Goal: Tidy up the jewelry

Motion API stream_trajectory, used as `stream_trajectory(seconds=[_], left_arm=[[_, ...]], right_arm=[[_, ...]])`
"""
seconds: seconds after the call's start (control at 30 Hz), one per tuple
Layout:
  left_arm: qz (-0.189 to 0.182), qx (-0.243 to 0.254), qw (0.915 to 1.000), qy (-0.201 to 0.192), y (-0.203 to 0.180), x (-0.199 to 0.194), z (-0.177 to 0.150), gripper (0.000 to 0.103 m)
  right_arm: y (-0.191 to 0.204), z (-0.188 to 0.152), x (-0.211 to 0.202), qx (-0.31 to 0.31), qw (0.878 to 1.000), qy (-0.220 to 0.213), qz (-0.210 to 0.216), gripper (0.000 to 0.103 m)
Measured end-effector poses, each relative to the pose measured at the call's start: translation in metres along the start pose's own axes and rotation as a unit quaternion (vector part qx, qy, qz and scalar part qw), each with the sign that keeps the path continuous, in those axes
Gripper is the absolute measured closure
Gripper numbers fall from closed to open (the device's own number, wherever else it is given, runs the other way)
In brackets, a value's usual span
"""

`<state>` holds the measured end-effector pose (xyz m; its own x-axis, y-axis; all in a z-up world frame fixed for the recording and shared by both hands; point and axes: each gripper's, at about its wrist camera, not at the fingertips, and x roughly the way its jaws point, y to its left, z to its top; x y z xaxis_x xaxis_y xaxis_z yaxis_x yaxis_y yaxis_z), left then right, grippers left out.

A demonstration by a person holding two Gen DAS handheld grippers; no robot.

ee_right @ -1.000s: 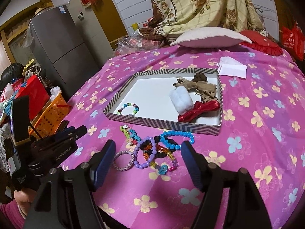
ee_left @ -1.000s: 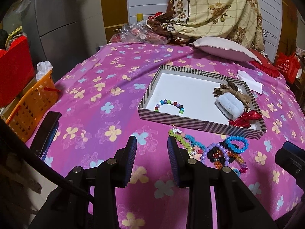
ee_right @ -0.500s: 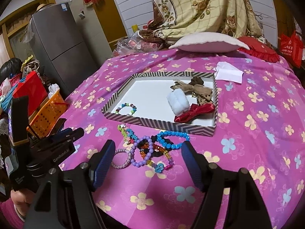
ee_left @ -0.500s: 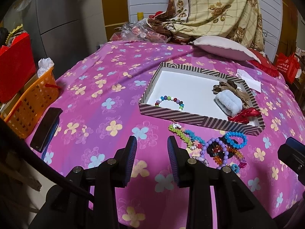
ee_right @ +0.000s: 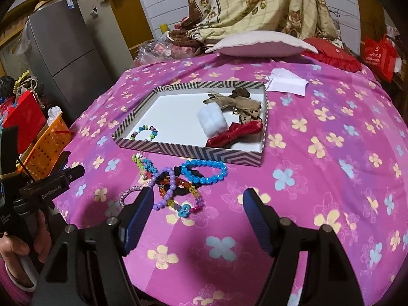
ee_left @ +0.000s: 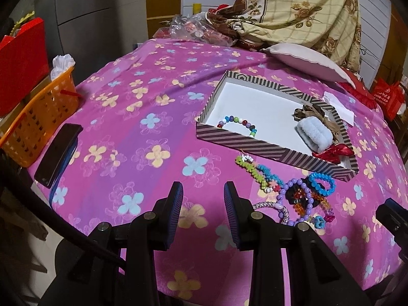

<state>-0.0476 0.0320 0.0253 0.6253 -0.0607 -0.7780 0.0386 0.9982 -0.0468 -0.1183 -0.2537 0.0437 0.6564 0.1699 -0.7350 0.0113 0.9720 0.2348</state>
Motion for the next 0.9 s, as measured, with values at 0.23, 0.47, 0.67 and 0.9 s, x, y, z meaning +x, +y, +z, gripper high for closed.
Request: stream_trajectory(seconds=[0.23, 0.47, 0.67, 0.9], left_arm=[[-0.003, 0.008, 1.0000, 0.004, -0.005, 0.001, -0.005, 0.074], [-0.004, 0.007, 1.0000, 0.005, -0.005, 0.001, -0.006, 0.074], [-0.006, 0.007, 0.9999, 0.014, -0.004, 0.006, -0.011, 0.074], [-0.039, -0.007, 0.9979, 0.051, 0.004, 0.021, -0.013, 0.074]], right_arm=[[0.005, -0.001, 0.001, -0.002, 1.000, -0.001, 0.007, 0.027], [0.007, 0.000, -0.003, -0.004, 1.000, -0.012, 0.009, 0.027], [0.005, -0.002, 0.002, 0.000, 1.000, -0.008, 0.009, 0.027], [-0.005, -0.004, 0.014, 0.007, 1.000, 0.001, 0.004, 0.033]])
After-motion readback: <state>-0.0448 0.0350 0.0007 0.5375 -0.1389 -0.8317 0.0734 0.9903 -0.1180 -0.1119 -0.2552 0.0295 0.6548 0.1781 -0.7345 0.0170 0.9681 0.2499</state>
